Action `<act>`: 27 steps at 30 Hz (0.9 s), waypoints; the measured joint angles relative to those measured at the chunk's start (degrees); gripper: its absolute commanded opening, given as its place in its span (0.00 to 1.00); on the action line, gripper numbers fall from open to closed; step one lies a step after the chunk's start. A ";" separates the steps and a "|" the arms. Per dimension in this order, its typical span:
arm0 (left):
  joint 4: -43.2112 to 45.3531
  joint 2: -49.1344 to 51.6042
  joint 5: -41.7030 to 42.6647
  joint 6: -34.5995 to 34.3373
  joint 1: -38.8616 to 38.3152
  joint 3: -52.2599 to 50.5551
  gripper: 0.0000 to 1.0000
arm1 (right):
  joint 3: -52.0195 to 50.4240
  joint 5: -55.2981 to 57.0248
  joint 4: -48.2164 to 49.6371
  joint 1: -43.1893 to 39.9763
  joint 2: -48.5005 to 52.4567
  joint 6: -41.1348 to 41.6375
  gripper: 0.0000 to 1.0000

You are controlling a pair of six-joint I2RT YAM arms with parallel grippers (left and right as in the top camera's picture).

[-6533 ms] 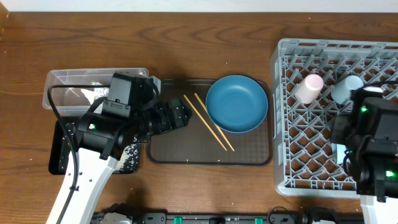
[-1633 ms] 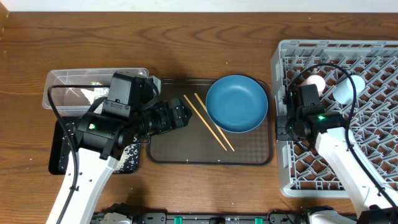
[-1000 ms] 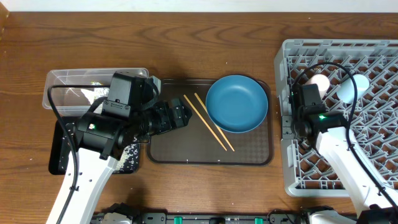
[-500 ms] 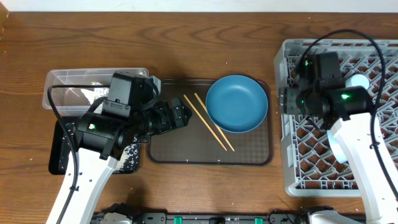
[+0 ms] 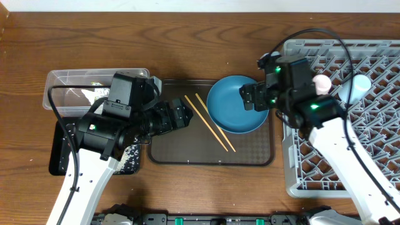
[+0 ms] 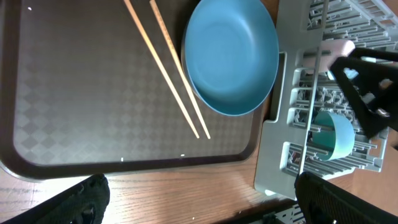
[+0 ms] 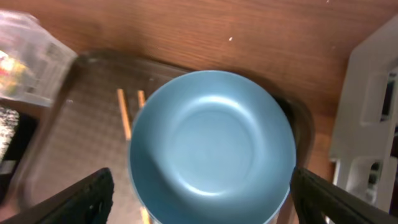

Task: Sort waste into correct bins and load items into the dishwasher rack
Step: 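Grasp the rim of the blue bowl with the right gripper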

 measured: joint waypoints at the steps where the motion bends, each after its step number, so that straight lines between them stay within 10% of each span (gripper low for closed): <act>1: -0.02 0.00 0.02 0.02 0.00 0.00 0.98 | -0.55 1.73 1.22 0.31 0.57 -0.04 0.85; 14: -0.02 0.00 0.00 0.02 0.00 0.00 0.98 | -0.87 10.10 8.09 0.39 13.79 -3.93 0.86; 27: -0.04 0.00 0.00 0.00 0.00 0.00 0.98 | 18.34 6.05 -9.09 0.39 14.62 -13.35 0.99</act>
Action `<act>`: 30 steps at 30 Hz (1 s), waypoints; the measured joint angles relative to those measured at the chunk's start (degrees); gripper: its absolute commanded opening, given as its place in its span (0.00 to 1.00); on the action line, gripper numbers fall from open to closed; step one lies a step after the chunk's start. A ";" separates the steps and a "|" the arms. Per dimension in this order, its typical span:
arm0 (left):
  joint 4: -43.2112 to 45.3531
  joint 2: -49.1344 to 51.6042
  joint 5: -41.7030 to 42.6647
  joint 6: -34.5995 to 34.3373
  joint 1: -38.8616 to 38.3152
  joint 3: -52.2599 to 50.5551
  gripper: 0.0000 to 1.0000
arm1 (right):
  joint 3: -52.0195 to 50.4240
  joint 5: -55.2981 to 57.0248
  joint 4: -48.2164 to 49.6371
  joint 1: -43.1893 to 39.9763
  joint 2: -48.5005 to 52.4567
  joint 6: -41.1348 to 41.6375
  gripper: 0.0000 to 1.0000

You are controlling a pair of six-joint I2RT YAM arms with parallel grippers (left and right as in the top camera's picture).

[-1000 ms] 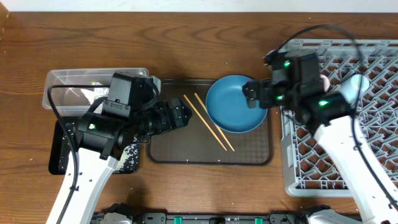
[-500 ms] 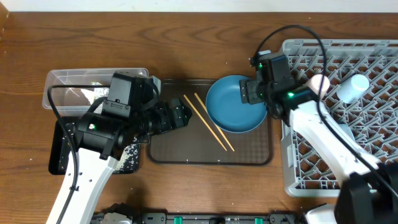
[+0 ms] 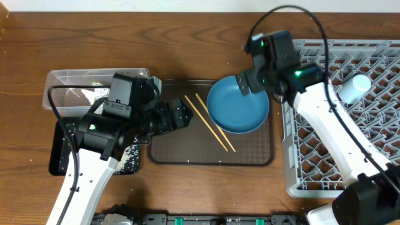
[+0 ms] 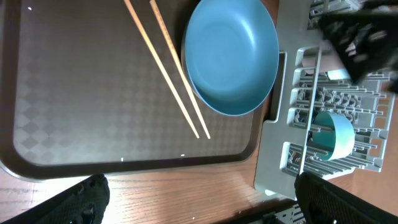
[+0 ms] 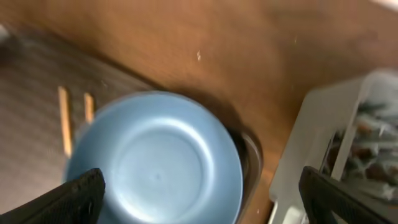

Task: Sort waste into correct bins and load items into the dishwasher rack
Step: 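Grasp the rim of the blue bowl with the right gripper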

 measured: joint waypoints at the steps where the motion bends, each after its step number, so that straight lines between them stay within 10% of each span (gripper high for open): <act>1: 0.02 0.00 0.00 0.02 0.00 0.00 0.98 | 0.81 -0.46 -0.17 0.00 -0.11 0.11 0.99; 15: 0.02 0.00 0.02 0.02 0.00 0.00 0.98 | 1.46 -3.50 -4.70 -1.92 7.26 -2.23 0.60; 30: 0.02 0.02 0.00 0.00 0.00 0.00 0.98 | 1.46 2.64 -2.12 -3.21 17.42 -2.21 0.51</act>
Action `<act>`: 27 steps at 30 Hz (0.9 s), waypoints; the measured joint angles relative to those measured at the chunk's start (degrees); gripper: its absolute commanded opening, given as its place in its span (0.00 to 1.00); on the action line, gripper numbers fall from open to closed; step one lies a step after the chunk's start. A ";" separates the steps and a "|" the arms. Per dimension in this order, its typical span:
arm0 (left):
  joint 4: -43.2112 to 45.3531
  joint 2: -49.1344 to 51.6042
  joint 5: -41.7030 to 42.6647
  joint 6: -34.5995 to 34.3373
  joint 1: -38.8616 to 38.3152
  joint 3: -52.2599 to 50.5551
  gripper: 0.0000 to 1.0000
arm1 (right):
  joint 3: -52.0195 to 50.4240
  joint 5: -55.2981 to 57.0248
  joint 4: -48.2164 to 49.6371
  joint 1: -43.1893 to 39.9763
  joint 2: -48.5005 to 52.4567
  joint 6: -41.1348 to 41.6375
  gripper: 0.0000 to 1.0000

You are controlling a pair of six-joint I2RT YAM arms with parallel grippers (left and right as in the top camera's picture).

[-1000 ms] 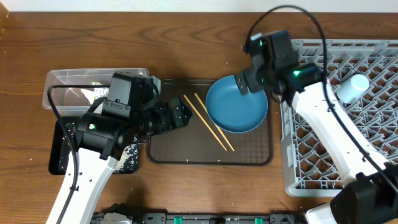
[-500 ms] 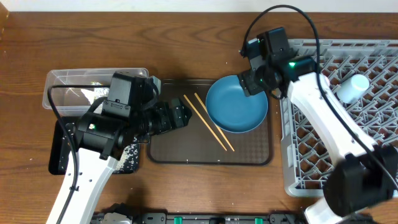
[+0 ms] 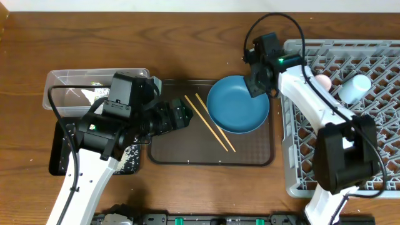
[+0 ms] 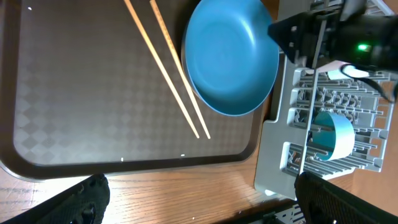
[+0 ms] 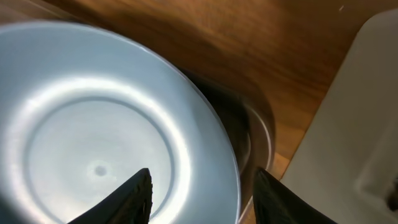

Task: Sort waste into correct bins and load items into the dishwasher rack
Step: 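Grasp the rim of the blue bowl with the right gripper, then lift the blue bowl and carry it right over the rack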

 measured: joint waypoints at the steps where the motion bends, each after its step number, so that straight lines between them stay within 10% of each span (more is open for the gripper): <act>1: 0.02 0.00 0.00 0.00 0.00 0.00 0.98 | 0.00 0.24 0.00 0.00 1.03 0.00 0.48; 16: 0.00 0.00 0.00 0.02 0.00 0.00 0.98 | 0.00 3.65 -0.72 0.00 5.42 -0.83 0.01; 27: 0.02 0.00 0.00 0.02 0.00 0.00 0.98 | 0.63 1.84 -0.92 0.00 3.34 -0.55 0.01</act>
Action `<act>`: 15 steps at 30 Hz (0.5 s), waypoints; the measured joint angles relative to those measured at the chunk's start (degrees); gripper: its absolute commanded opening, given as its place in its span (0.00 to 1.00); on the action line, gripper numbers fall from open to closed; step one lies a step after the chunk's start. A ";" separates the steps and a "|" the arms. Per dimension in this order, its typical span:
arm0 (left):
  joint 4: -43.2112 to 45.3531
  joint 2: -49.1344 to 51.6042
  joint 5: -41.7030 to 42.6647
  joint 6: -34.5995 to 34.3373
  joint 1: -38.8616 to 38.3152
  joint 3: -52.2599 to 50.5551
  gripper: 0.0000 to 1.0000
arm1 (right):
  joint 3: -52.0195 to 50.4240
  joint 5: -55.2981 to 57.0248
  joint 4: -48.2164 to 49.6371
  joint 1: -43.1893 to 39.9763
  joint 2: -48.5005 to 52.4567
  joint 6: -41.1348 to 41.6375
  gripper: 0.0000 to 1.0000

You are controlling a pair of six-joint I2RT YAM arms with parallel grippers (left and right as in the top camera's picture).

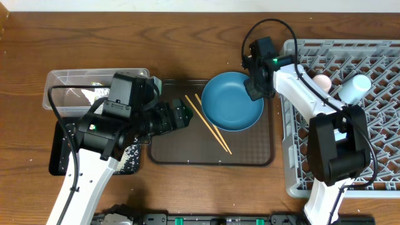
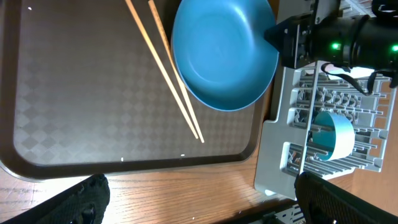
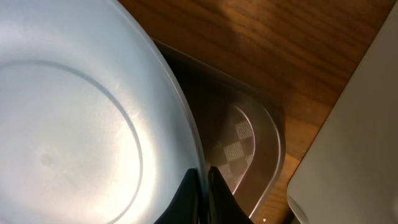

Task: Sort waste into correct bins and load items into the dishwasher rack
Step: 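Lift the blue bowl and carry it right over the rack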

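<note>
A blue bowl [image 1: 232, 101] sits at the right end of the brown tray [image 1: 181, 150], its left side over a pair of wooden chopsticks [image 1: 209, 125]. My right gripper [image 1: 255, 87] is shut on the bowl's right rim, which is pinched between the two fingers [image 3: 202, 186]. The bowl [image 3: 74, 124] fills most of the right wrist view. My left gripper [image 1: 181, 115] hovers open over the left part of the tray with nothing between its fingers. From the left wrist, the bowl [image 2: 221, 53] and chopsticks [image 2: 168, 74] show ahead of it.
The grey dishwasher rack [image 1: 350, 125] stands at the right and holds a light blue cup [image 1: 353, 87] and a pink item [image 1: 322, 81]. A clear container [image 1: 75, 84] and a black bin [image 1: 62, 153] stand left of the tray.
My right gripper, open around the bowl's right rim before, is now shut on it. The bowl has shifted left over the chopsticks, which have shifted slightly. The left arm has not moved.
My right gripper first hung open above the bowl, then stood over its far right edge. It was then low at the right rim with fingers apart, and now it grips that rim. The left gripper stayed open over the tray throughout.
</note>
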 measured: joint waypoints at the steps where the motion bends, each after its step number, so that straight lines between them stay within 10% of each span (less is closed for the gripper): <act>1: -0.02 0.00 0.00 0.00 0.00 0.00 0.98 | 0.00 -0.07 -0.13 0.00 -0.50 0.00 0.01; 15: 0.00 0.00 0.00 0.00 0.00 0.00 0.98 | 1.44 13.86 -7.85 -0.33 -26.84 -0.52 0.01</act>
